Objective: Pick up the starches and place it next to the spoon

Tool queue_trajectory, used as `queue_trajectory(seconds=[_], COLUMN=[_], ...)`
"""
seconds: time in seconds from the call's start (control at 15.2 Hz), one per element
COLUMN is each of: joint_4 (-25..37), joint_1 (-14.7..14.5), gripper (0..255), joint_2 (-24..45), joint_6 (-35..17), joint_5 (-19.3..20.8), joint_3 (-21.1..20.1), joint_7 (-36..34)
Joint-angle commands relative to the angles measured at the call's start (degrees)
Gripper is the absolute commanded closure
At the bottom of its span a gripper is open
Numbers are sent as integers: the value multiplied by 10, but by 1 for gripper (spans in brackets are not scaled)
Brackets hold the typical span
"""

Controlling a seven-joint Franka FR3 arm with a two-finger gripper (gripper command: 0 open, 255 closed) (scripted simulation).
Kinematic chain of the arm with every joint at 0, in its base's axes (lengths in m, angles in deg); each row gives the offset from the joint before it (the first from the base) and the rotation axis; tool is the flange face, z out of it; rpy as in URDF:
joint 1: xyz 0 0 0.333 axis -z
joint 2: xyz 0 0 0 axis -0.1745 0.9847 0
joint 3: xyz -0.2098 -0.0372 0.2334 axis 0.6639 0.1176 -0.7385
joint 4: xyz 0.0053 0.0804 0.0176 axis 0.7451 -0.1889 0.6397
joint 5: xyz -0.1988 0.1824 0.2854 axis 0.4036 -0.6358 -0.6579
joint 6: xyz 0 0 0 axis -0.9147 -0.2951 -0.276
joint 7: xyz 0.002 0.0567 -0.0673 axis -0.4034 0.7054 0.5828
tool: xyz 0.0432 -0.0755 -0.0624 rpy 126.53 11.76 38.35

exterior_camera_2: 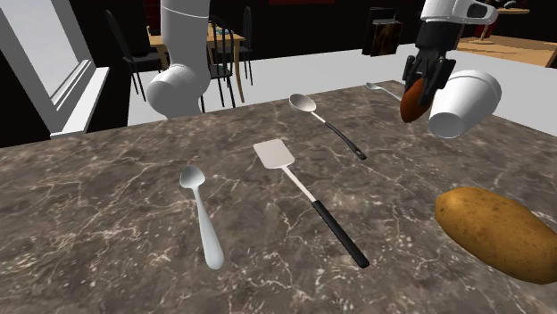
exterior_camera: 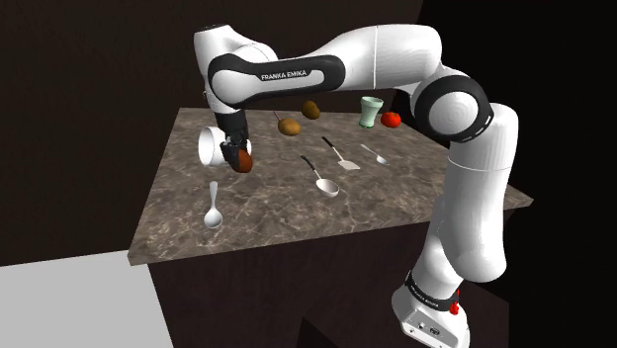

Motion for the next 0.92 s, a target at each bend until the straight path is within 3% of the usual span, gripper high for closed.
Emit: queue_trajectory(seconds=[0.0,0.33,0.59,0.86], joint_4=[-4,-3,90,90], joint_1=[0,1,-6,-6], gripper=[0,0,0,0], joint_2=[3,4,19,19], joint_6=[1,2,80,80], joint_5=[0,0,-2,-2], joint_3=[0,0,-2,-2], joint_7=[-1,0,4,4])
